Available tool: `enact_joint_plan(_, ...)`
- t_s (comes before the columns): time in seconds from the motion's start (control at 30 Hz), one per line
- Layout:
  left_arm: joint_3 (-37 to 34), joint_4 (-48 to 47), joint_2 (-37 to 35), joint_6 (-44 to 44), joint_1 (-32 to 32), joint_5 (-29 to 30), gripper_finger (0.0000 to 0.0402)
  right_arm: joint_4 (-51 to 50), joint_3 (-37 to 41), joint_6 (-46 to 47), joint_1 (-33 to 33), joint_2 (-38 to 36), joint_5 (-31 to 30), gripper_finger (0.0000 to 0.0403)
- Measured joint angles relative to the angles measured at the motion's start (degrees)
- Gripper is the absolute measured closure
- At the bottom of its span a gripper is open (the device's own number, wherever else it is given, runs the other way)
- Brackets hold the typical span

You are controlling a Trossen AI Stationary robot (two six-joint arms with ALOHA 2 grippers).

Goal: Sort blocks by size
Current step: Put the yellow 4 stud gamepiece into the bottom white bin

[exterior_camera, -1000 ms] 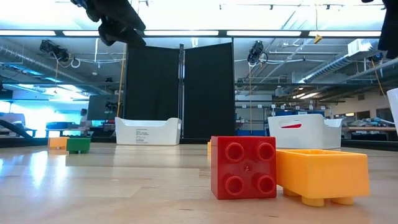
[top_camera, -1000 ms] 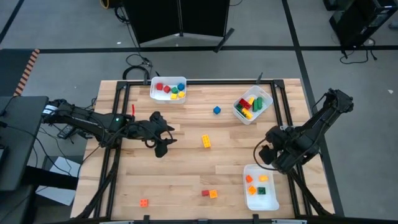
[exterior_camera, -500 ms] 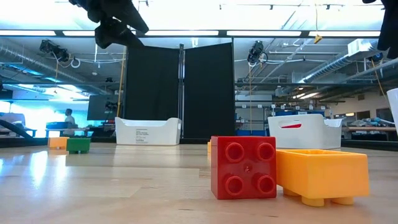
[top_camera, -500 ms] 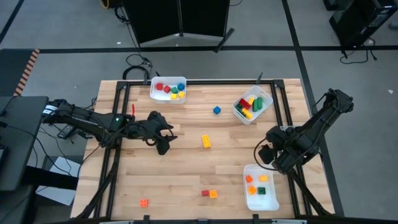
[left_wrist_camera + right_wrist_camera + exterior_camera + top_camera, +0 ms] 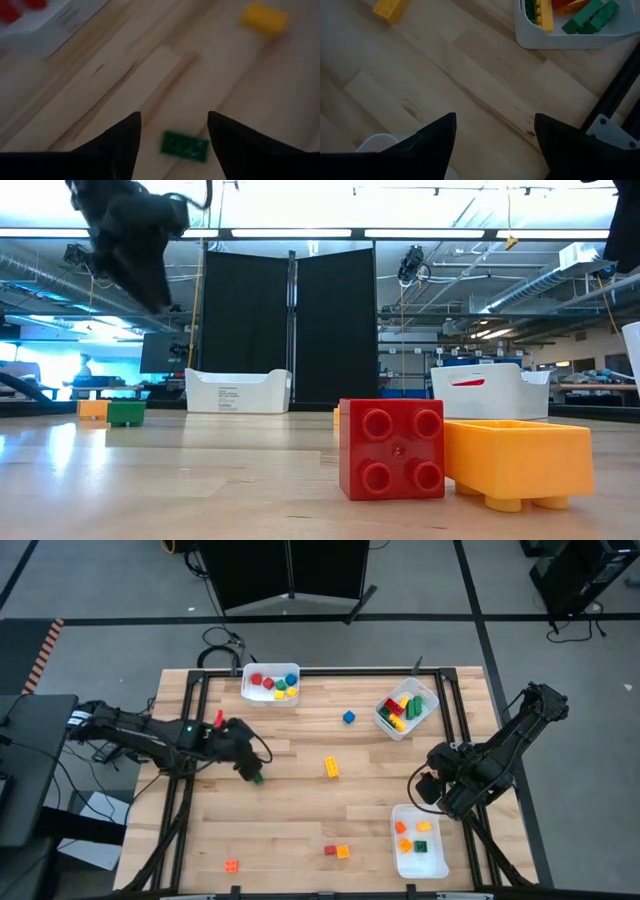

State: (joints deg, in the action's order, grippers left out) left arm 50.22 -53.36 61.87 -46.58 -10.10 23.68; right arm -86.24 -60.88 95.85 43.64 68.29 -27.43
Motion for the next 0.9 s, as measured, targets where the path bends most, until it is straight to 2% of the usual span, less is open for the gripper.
enact_joint_plan(0.27, 0.0, -8.7, 0.0, -1.1, 8.5, -3.3, 0.0180, 0.0, 0.0, 0.0, -1.1, 0.0, -0.1, 0.0132)
enact_joint_plan(0.47, 0.0, -10.1, 0.1, 4.6, 13.9, -6.3, 0.0182, 0.0, 0.0, -0.1, -2.3, 0.0, -0.2, 0.0139)
enact_joint_plan(0.67, 0.0, -11.6, 1.6, 7.8, 17.7, -6.5, 0.0182, 0.3, 0.0, -0.1, -3.0, 0.0, -0.2, 0.0147)
enact_joint_plan(0.9, -0.6, -11.6, 6.4, 13.5, 21.8, -10.5, 0.0182, 1.2, 0.0, -0.7, -3.0, 0.0, -0.2, 0.0154)
